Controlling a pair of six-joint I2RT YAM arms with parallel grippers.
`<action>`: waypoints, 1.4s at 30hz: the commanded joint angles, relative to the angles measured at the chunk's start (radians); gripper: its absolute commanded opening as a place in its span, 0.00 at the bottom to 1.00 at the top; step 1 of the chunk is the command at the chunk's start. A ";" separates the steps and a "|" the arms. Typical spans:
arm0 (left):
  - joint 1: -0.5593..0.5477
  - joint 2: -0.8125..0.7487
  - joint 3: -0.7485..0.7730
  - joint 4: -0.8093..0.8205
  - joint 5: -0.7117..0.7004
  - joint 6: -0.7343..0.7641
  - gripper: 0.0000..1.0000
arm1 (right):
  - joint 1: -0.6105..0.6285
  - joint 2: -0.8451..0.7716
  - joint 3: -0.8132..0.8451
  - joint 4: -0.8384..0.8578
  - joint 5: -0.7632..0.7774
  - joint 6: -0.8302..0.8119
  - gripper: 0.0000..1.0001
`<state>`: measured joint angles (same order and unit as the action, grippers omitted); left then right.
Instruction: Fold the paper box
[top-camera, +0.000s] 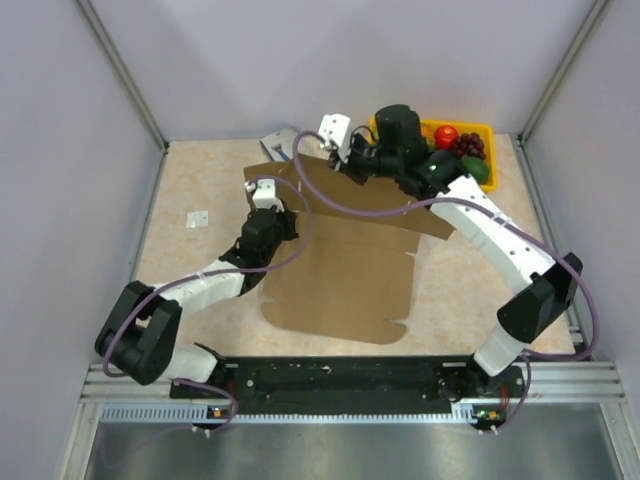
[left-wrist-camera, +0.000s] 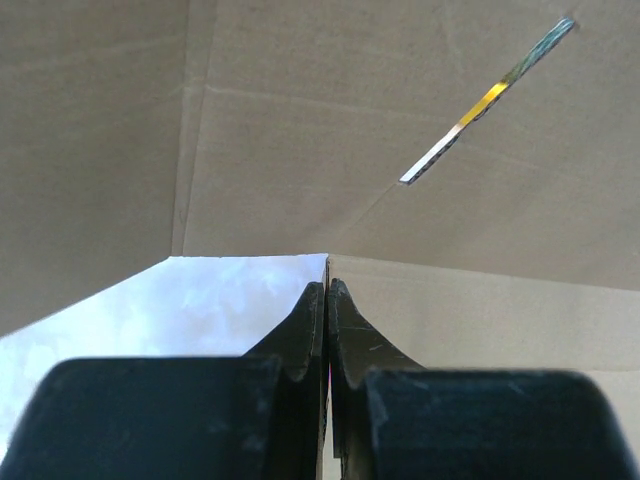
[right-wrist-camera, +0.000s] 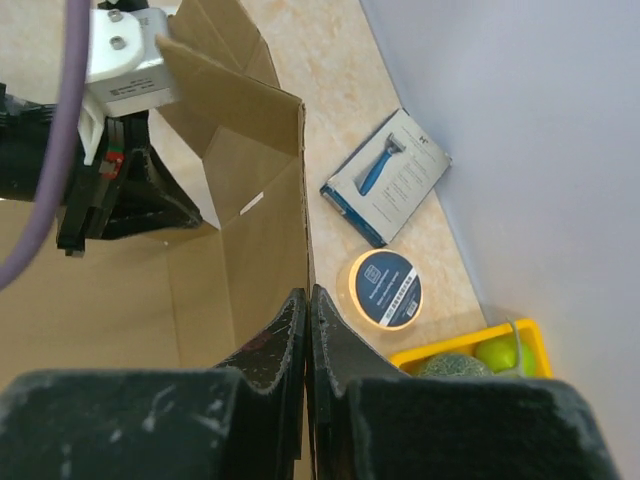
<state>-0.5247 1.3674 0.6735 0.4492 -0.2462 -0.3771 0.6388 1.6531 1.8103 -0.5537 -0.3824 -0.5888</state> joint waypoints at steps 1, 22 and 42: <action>-0.003 0.042 -0.044 0.226 -0.051 -0.101 0.00 | 0.080 -0.056 -0.181 0.193 0.160 -0.037 0.00; 0.002 -0.535 -0.344 -0.014 0.191 -0.232 0.60 | 0.162 -0.245 -0.750 0.646 0.379 -0.161 0.00; -0.015 -0.125 0.141 -0.202 0.255 0.216 0.54 | 0.183 -0.268 -0.746 0.623 0.390 -0.132 0.00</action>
<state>-0.5270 1.1927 0.7422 0.2329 0.0174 -0.2501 0.8108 1.4223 1.0374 0.0631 0.0246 -0.7563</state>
